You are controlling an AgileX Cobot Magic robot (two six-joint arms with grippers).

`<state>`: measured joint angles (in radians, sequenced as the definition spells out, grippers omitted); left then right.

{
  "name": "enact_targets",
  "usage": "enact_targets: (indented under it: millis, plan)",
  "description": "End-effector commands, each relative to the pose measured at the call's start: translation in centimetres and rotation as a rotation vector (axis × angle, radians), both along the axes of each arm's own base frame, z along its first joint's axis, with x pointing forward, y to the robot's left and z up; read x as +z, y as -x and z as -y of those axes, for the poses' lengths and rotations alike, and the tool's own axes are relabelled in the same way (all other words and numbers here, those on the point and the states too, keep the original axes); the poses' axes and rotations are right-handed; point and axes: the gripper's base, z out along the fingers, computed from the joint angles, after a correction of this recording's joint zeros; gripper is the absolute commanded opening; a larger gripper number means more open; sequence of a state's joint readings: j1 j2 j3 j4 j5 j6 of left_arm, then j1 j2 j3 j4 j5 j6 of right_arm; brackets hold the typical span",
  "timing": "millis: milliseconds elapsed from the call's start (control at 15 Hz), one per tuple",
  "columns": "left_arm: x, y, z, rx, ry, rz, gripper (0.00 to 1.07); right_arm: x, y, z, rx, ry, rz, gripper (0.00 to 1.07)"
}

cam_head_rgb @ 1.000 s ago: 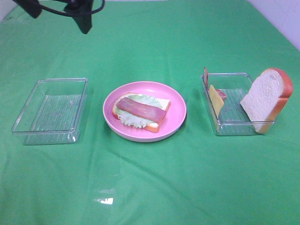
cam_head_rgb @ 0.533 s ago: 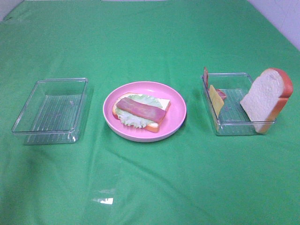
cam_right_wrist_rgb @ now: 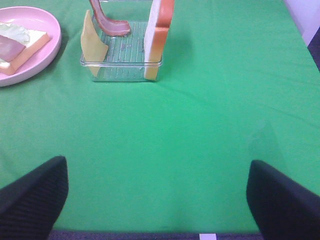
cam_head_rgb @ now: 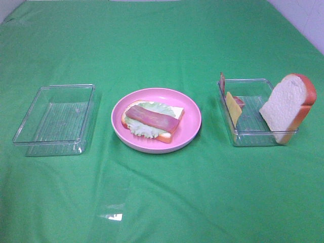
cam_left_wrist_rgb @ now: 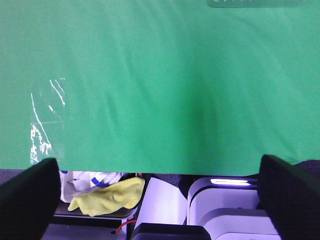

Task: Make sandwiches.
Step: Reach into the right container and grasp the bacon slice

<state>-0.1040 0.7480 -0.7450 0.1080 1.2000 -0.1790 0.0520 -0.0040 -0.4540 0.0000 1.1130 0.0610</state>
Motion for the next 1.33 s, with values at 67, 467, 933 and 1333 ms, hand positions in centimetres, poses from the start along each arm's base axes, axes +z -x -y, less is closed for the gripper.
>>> enact_targets:
  millis: [67,467,933,1333]
  plan:
    - [-0.2,3.0,-0.3,0.005,0.014,0.114,1.01,0.0,0.2,0.0,0.001,0.006,0.033,0.94]
    - [-2.7,7.6,-0.2,-0.150,0.003,0.391,1.01,0.0,0.2,0.0,0.001,0.006,0.033,0.94]
    - [-2.6,8.3,0.0,-0.162,0.041,0.433,1.01,0.0,0.2,0.0,0.001,0.006,0.033,0.94]
    - [-2.4,11.9,-0.2,-0.024,-0.004,0.663,1.01,0.0,0.2,0.0,0.001,0.006,0.033,0.94]
